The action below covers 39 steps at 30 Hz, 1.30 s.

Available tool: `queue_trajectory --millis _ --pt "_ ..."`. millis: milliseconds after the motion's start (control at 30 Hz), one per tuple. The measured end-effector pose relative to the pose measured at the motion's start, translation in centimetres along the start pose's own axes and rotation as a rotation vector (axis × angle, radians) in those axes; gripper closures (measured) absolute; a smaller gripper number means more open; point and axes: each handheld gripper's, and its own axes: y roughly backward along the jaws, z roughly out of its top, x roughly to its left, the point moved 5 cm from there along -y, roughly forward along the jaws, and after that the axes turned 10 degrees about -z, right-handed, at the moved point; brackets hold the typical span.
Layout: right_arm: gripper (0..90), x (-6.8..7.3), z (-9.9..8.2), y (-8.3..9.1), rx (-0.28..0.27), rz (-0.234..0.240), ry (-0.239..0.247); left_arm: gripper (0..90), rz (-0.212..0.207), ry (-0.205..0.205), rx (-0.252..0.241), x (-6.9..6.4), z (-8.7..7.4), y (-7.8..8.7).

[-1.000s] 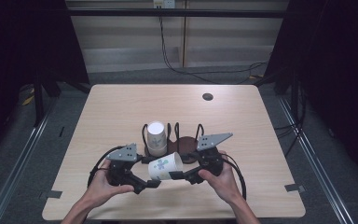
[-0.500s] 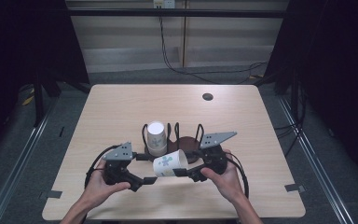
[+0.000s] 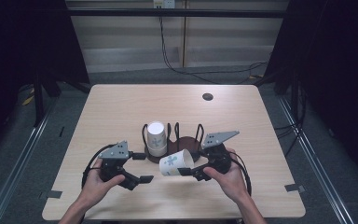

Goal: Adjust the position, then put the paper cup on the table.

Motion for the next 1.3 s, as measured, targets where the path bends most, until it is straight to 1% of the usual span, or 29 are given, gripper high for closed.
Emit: queue_trajectory --millis 33,67,133,200,267,333,400,500,600,733,833,900,1033,1067,1100,1200,1233,1267,1300 --pt "29.6 -0.1 -0.1 0.1 0.006 -0.004 0.001 16.0 0.003 0.004 -0.003 0.0 0.0 0.1" --pt "29.6 -0.2 -0.1 0.2 0.013 -0.012 0.002 16.1 0.013 -0.002 -0.008 0.1 0.0 0.2" --pt "29.5 -0.4 -0.2 0.4 0.021 -0.009 -0.002 16.3 0.031 -0.008 -0.030 0.1 0.2 0.5" --pt "29.2 -0.5 -0.2 0.7 0.033 -0.009 0.006 16.3 0.034 -0.005 -0.043 0.1 0.3 0.8" --pt "29.2 -0.6 -0.3 0.9 0.050 -0.010 0.005 16.3 0.042 -0.006 -0.045 0.2 0.3 1.0" --pt "29.2 -0.8 -0.4 1.1 0.056 -0.012 0.003 16.3 0.046 -0.001 -0.048 0.3 0.3 1.1" --pt "29.2 -1.1 -0.5 1.4 0.060 -0.018 -0.003 16.3 0.047 -0.006 -0.051 0.4 0.3 1.3" --pt "29.2 -1.4 -0.5 1.9 0.067 -0.024 -0.015 16.3 0.048 0.001 -0.046 0.5 0.1 1.3" --pt "29.2 -1.6 -0.6 2.2 0.081 -0.042 -0.026 16.3 0.052 0.004 -0.038 0.5 0.0 1.3" --pt "29.3 -2.2 -0.8 2.7 0.097 -0.061 -0.046 16.3 0.051 0.004 -0.040 0.6 -0.1 1.5" --pt "29.3 -2.5 -1.0 2.9 0.100 -0.062 -0.050 16.3 0.064 0.001 -0.043 0.8 -0.2 1.7" --pt "29.3 -2.6 -1.0 3.1 0.107 -0.072 -0.051 16.3 0.067 0.008 -0.049 1.0 -0.2 1.9" --pt "29.3 -3.1 -1.3 3.5 0.118 -0.086 -0.064 16.3 0.077 0.008 -0.043 1.2 -0.4 2.2" --pt "29.3 -3.3 -1.4 3.6 0.121 -0.087 -0.064 16.3 0.082 0.003 -0.039 1.4 -0.5 2.3" --pt "29.3 -3.4 -1.5 3.6 0.124 -0.090 -0.067 16.3 0.084 0.010 -0.043 1.4 -0.6 2.4" --pt "29.3 -3.7 -1.7 3.9 0.128 -0.092 -0.073 16.3 0.088 0.012 -0.037 1.6 -0.7 2.5" --pt "29.3 -3.8 -1.8 4.0 0.135 -0.104 -0.069 16.3 0.092 0.011 -0.038 1.6 -0.7 2.6" --pt "29.3 -4.0 -1.9 4.1 0.146 -0.114 -0.065 16.3 0.095 0.019 -0.047 1.7 -0.6 2.5" --pt "29.3 -4.1 -2.1 4.2 0.152 -0.117 -0.068 16.3 0.096 0.016 -0.045 1.7 -0.6 2.6"
